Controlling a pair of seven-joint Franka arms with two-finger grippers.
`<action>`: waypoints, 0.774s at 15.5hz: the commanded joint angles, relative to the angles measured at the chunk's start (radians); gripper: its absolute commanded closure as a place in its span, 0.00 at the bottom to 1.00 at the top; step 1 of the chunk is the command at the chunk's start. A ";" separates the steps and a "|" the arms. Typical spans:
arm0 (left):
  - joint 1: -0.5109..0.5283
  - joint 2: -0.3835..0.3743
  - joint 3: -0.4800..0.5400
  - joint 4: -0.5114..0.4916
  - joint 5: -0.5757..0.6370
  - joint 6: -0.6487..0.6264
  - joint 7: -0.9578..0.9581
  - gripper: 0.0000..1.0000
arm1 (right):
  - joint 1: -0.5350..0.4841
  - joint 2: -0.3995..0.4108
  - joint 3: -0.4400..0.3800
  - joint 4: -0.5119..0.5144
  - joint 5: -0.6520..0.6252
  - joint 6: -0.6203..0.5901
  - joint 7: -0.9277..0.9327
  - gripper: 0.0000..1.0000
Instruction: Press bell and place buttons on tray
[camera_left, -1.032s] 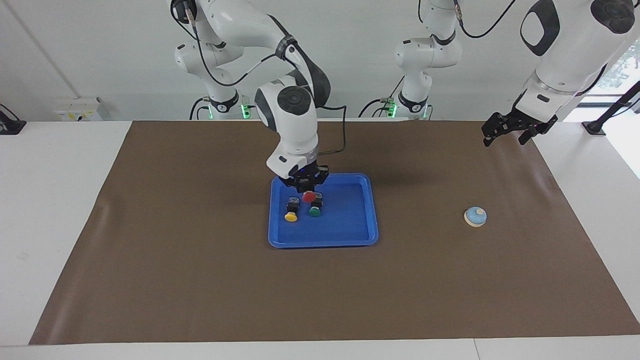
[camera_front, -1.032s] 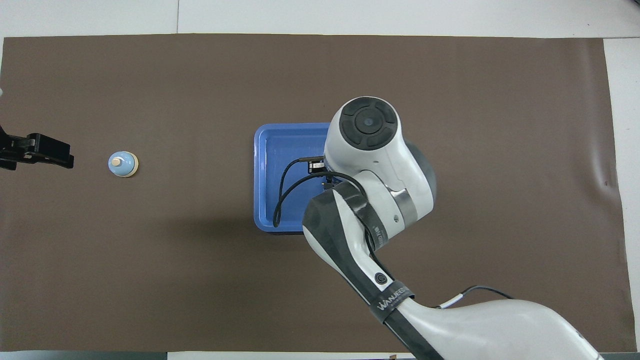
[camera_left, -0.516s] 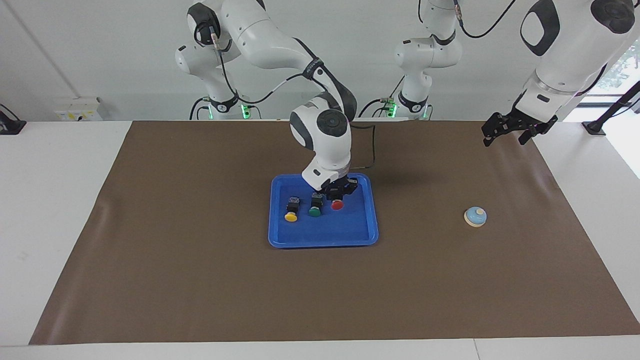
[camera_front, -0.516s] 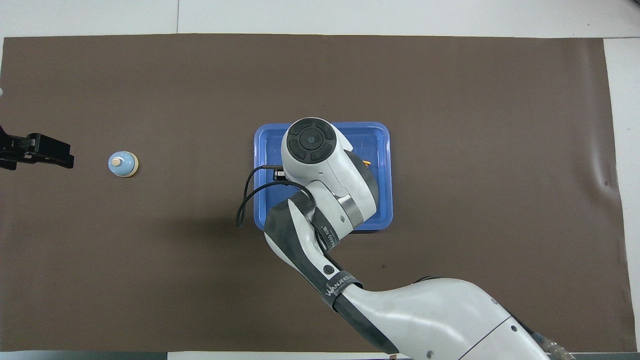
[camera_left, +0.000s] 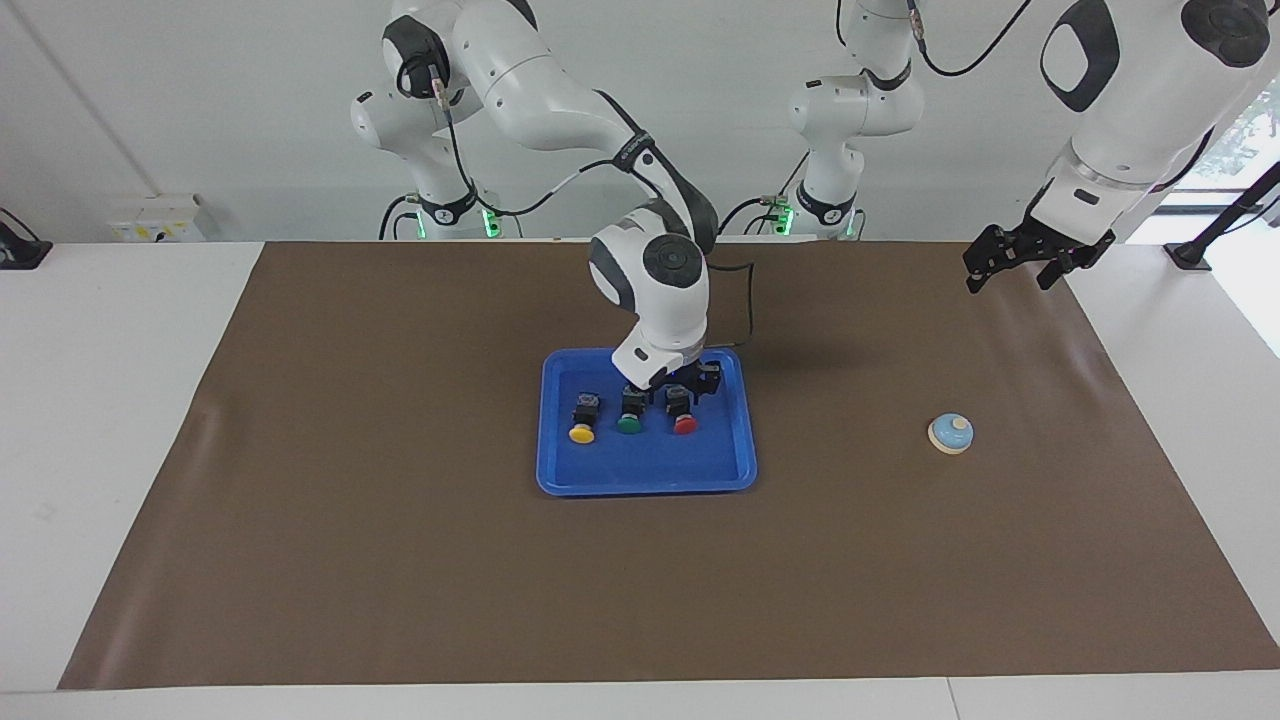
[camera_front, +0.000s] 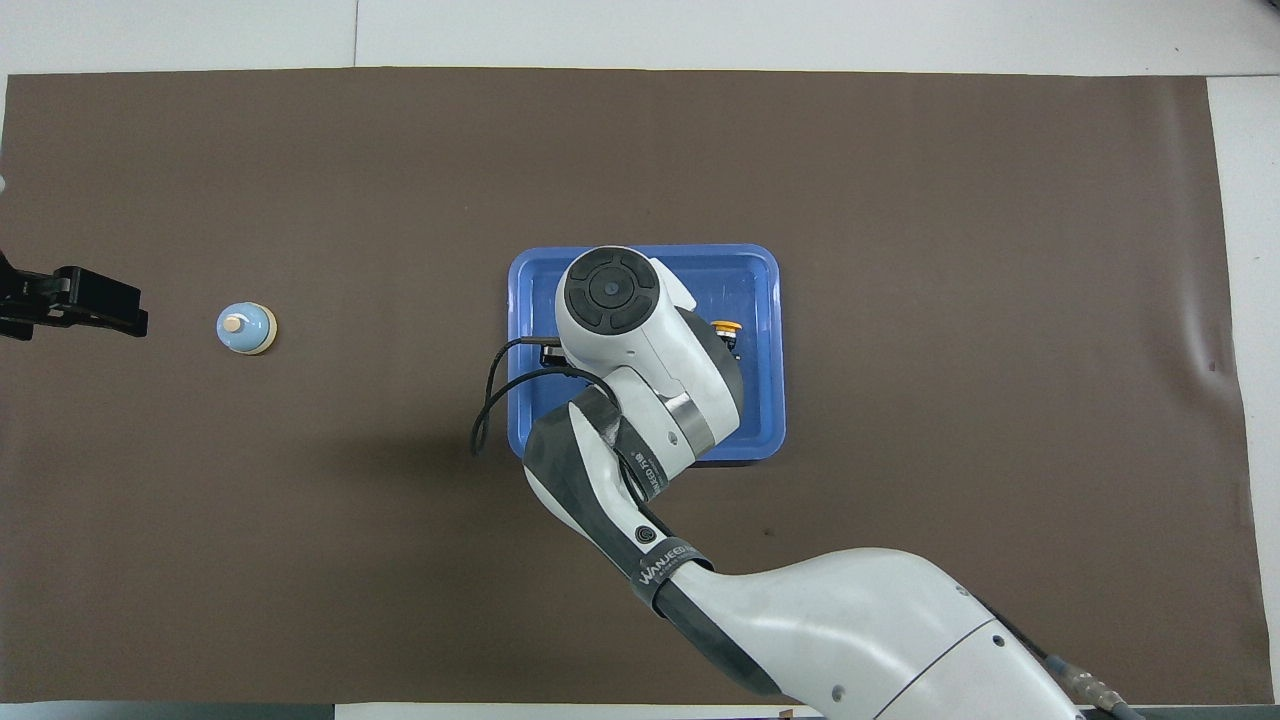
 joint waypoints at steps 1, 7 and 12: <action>-0.003 -0.014 0.003 -0.005 0.007 -0.011 -0.006 0.00 | -0.027 -0.052 -0.011 0.045 -0.007 -0.098 -0.005 0.00; -0.003 -0.014 0.003 -0.005 0.008 -0.011 -0.006 0.00 | -0.232 -0.297 -0.015 -0.073 -0.011 -0.198 -0.222 0.00; -0.003 -0.014 0.003 -0.005 0.008 -0.011 -0.006 0.00 | -0.497 -0.457 -0.015 -0.109 -0.011 -0.379 -0.633 0.00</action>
